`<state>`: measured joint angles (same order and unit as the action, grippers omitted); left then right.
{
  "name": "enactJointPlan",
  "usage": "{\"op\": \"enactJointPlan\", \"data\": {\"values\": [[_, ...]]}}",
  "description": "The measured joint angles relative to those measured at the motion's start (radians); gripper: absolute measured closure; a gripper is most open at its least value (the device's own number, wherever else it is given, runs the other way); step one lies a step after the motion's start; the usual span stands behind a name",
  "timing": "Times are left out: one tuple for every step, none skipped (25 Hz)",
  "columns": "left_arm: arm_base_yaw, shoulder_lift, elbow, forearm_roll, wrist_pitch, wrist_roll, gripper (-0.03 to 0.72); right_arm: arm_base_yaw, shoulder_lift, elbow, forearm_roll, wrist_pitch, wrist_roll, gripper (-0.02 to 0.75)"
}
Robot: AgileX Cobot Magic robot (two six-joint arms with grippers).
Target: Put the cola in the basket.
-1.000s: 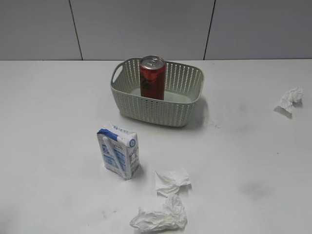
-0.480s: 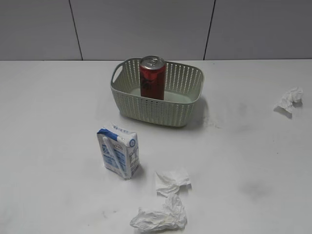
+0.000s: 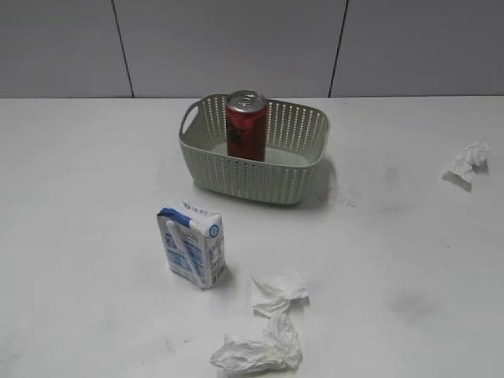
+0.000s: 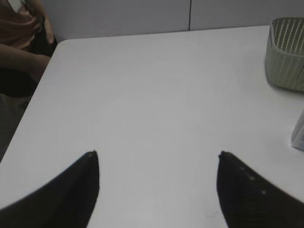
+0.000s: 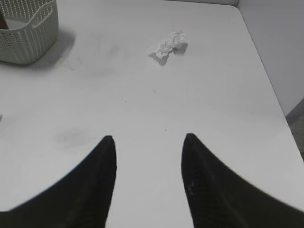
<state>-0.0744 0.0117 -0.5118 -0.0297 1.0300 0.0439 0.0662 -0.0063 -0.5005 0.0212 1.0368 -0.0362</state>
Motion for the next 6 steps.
{"op": "enactJointPlan", "data": {"values": [[0.0,-0.001,0.0,0.0,0.0,0.0,0.099,0.0,0.0,0.0,0.0,0.001,0.0,0.389],[0.0,0.0,0.0,-0.001,0.002,0.0,0.099,0.0,0.0,0.0,0.0,0.001,0.0,0.389],[0.0,0.0,0.0,-0.001,0.002,0.0,0.099,0.0,0.0,0.0,0.0,0.001,0.0,0.389],[0.0,0.0,0.0,-0.001,0.002,0.0,0.099,0.0,0.0,0.0,0.0,0.001,0.0,0.39],[0.0,0.0,0.0,-0.001,0.003,0.0,0.099,0.0,0.0,0.0,0.0,0.001,0.0,0.39],[0.0,0.0,0.0,-0.001,0.003,0.0,0.099,0.0,0.0,0.0,0.0,0.001,0.0,0.39]]}}
